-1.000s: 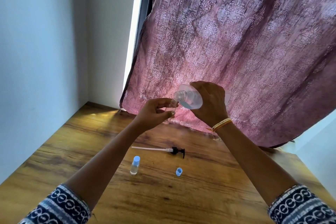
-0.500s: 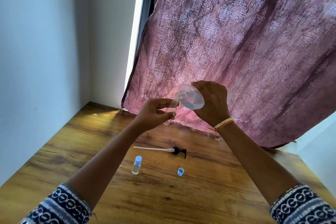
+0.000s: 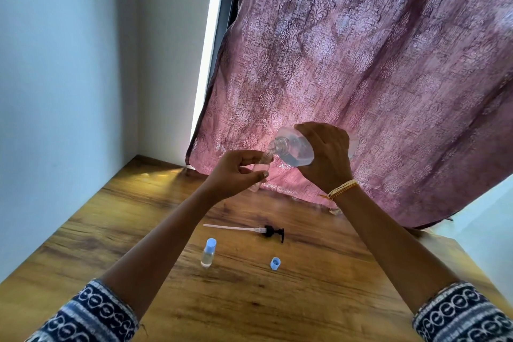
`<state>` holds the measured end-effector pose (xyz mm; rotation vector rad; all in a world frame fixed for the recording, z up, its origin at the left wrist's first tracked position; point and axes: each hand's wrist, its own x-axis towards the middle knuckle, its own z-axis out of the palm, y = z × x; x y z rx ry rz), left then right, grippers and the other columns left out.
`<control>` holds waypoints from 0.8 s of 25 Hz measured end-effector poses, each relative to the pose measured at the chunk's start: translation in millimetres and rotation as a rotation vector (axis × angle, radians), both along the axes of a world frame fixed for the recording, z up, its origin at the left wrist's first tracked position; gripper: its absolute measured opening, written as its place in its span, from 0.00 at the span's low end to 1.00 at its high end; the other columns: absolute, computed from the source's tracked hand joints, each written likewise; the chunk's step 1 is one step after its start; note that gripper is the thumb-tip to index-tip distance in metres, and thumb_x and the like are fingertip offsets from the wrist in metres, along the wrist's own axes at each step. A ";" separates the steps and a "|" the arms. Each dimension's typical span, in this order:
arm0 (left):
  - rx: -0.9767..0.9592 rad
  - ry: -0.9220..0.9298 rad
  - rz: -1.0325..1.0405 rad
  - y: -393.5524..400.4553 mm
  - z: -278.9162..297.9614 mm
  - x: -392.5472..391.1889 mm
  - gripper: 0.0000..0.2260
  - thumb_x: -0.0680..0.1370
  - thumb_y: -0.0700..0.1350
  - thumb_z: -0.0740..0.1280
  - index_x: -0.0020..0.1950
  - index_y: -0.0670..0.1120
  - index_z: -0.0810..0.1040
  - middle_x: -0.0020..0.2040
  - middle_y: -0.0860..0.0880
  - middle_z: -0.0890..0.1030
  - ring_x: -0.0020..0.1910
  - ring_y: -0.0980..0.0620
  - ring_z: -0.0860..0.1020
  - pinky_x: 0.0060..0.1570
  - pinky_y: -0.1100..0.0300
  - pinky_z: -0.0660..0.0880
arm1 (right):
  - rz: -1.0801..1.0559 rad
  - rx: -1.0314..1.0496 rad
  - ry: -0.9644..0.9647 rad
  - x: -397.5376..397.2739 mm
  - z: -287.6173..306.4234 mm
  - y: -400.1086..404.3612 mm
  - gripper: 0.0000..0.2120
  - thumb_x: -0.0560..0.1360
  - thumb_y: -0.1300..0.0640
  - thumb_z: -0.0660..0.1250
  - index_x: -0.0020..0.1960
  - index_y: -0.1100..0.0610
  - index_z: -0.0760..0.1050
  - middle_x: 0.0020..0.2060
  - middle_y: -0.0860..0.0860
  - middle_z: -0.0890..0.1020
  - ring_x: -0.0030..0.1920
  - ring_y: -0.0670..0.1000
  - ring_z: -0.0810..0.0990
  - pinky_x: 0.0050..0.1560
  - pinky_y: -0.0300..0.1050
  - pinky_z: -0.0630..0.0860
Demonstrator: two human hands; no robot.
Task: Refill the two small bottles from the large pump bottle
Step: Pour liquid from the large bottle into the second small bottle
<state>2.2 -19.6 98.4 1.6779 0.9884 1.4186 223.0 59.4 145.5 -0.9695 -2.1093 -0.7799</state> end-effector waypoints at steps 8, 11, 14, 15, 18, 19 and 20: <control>0.004 0.016 0.022 2.1 -3.5 1.1 0.16 0.72 0.36 0.73 0.59 0.39 0.80 0.57 0.45 0.83 0.50 0.51 0.84 0.50 0.49 0.82 | 0.008 -0.001 -0.004 0.8 2.9 1.0 0.22 0.70 0.43 0.68 0.60 0.53 0.78 0.57 0.51 0.81 0.58 0.57 0.79 0.58 0.60 0.71; 0.009 0.013 0.025 1.7 -2.8 1.0 0.16 0.72 0.36 0.73 0.60 0.39 0.80 0.58 0.45 0.83 0.51 0.52 0.84 0.51 0.50 0.82 | 0.013 0.001 -0.003 0.0 3.2 0.6 0.23 0.70 0.43 0.69 0.61 0.53 0.77 0.57 0.52 0.81 0.58 0.58 0.79 0.58 0.61 0.71; 0.008 0.005 0.024 1.6 -1.6 0.2 0.17 0.72 0.36 0.73 0.60 0.39 0.80 0.58 0.45 0.83 0.52 0.52 0.83 0.52 0.49 0.81 | 0.017 0.003 -0.003 -0.5 3.3 0.9 0.24 0.69 0.44 0.70 0.61 0.54 0.77 0.57 0.53 0.81 0.58 0.59 0.79 0.58 0.62 0.71; 0.011 0.004 0.024 1.4 -1.2 -0.1 0.16 0.72 0.36 0.73 0.60 0.39 0.80 0.58 0.45 0.83 0.52 0.52 0.83 0.52 0.49 0.81 | 0.018 0.007 -0.002 -0.8 3.2 0.6 0.24 0.69 0.44 0.71 0.61 0.54 0.77 0.57 0.53 0.81 0.58 0.59 0.79 0.58 0.62 0.71; 0.020 0.007 0.033 0.0 0.2 -0.6 0.16 0.72 0.36 0.73 0.59 0.40 0.80 0.57 0.45 0.83 0.51 0.53 0.84 0.51 0.49 0.81 | 0.018 0.020 -0.003 -1.2 3.9 -0.5 0.25 0.67 0.45 0.72 0.61 0.54 0.77 0.57 0.53 0.81 0.58 0.58 0.79 0.58 0.62 0.71; 0.023 0.006 0.032 -0.4 0.4 -0.5 0.16 0.72 0.36 0.73 0.59 0.40 0.80 0.57 0.45 0.83 0.51 0.53 0.84 0.51 0.49 0.81 | 0.018 0.025 -0.004 -1.3 4.3 -0.7 0.25 0.67 0.45 0.73 0.61 0.53 0.77 0.57 0.53 0.81 0.58 0.58 0.79 0.58 0.62 0.71; 0.025 0.005 0.032 -0.3 0.5 -0.4 0.16 0.72 0.36 0.73 0.59 0.40 0.80 0.57 0.45 0.83 0.51 0.53 0.84 0.51 0.49 0.81 | 0.020 0.029 -0.004 -1.2 4.8 -1.1 0.25 0.67 0.45 0.73 0.61 0.53 0.77 0.57 0.53 0.81 0.58 0.58 0.79 0.58 0.62 0.71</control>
